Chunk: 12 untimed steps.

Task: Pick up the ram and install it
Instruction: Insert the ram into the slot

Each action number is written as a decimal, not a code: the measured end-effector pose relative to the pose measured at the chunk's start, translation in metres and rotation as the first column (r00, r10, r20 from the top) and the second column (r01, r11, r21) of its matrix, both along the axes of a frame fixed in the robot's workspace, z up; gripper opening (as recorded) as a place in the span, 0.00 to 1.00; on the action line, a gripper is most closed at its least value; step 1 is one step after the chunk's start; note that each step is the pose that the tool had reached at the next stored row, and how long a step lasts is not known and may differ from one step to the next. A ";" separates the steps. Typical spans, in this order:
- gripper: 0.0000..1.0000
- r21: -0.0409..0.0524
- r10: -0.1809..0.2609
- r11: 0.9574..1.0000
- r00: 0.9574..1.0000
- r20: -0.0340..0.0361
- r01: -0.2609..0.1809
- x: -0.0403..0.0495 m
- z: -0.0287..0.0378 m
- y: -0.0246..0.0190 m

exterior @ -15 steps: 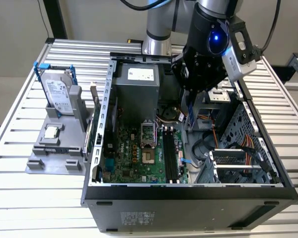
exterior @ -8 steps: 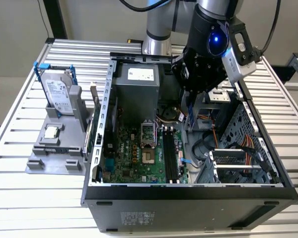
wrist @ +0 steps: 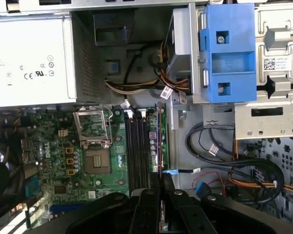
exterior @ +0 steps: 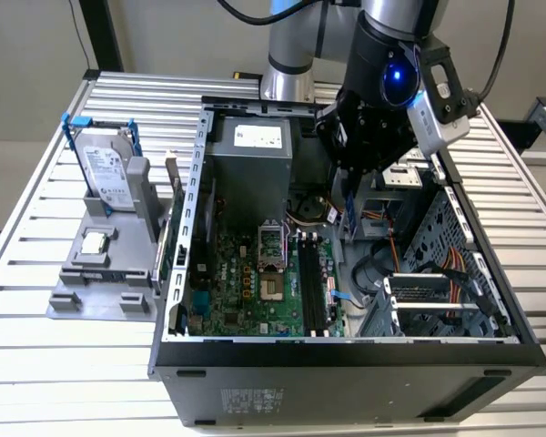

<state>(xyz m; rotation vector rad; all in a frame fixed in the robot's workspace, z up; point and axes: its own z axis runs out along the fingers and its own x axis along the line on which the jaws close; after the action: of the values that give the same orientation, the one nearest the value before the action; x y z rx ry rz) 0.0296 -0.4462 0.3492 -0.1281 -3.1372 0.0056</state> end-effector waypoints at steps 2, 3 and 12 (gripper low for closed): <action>0.00 0.000 0.000 1.000 1.000 0.000 0.000 0.0008 -0.0007 0.0000; 0.00 0.000 0.000 1.000 1.000 0.000 0.000 0.0012 -0.0010 0.0000; 0.00 -0.001 -0.002 1.000 1.000 0.000 0.002 0.0015 -0.0034 0.0000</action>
<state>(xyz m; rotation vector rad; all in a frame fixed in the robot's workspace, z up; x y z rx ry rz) 0.0312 -0.4463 0.3459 -0.1311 -3.1370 0.0068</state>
